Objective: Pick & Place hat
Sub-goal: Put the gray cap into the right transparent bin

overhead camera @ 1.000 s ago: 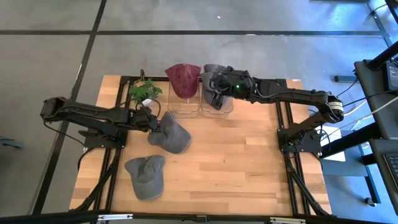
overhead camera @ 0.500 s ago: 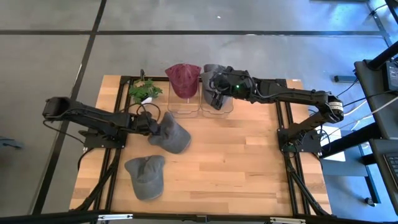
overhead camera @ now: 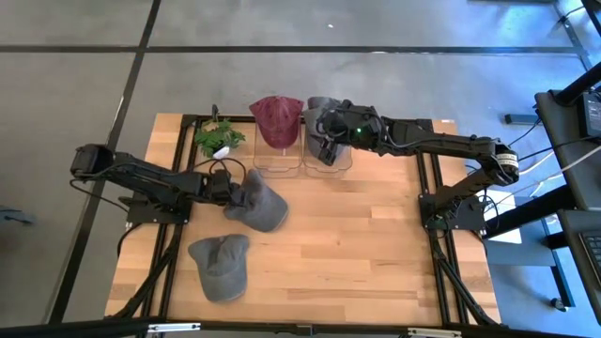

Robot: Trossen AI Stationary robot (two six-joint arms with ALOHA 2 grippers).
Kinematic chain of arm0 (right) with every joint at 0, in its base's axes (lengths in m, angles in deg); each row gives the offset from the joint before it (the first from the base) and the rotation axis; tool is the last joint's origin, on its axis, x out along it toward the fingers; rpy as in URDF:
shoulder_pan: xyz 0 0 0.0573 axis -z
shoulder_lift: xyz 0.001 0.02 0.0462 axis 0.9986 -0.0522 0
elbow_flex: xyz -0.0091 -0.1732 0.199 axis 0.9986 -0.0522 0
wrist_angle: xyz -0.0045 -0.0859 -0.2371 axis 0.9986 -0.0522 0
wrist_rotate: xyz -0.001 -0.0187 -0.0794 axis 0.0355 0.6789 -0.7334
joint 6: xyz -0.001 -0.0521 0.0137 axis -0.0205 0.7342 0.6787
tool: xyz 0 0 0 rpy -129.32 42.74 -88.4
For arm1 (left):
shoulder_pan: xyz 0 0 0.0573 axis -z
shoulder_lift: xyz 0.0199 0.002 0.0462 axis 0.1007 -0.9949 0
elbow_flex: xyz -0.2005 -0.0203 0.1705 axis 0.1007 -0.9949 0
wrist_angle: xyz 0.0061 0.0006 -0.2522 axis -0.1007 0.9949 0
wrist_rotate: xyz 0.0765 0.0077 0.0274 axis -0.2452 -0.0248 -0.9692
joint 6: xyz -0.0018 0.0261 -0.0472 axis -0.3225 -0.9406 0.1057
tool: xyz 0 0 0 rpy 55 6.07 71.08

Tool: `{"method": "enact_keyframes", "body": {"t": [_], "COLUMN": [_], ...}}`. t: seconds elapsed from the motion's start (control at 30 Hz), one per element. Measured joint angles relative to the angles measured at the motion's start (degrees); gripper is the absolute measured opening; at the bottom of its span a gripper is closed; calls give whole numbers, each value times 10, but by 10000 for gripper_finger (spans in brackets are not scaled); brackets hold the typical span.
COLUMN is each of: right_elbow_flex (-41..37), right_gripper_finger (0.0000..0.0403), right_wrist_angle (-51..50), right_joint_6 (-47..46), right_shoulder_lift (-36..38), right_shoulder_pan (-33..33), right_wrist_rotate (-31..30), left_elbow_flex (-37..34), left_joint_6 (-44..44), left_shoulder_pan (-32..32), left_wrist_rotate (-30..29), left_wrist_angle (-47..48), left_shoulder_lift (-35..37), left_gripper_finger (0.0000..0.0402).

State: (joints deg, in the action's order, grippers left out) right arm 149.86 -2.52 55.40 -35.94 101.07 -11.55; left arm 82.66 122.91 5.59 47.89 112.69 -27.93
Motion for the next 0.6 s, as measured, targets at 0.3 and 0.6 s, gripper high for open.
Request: {"method": "enact_keyframes", "body": {"t": [0.3, 0.6], "right_elbow_flex": [0, 0], "right_gripper_finger": [234, 234], "right_wrist_angle": [0, 0], "right_joint_6": [-36, -46], "right_shoulder_lift": [0, -3], "right_shoulder_pan": [0, 0], "right_wrist_rotate": [52, 261], "left_elbow_flex": [1, 63], "left_joint_6": [-26, -132], "left_shoulder_pan": [18, 21], "left_wrist_rotate": [-27, -4], "left_wrist_angle": [-6, -6], "left_shoulder_lift": [12, 66], "left_gripper_finger": [7, 3]}}
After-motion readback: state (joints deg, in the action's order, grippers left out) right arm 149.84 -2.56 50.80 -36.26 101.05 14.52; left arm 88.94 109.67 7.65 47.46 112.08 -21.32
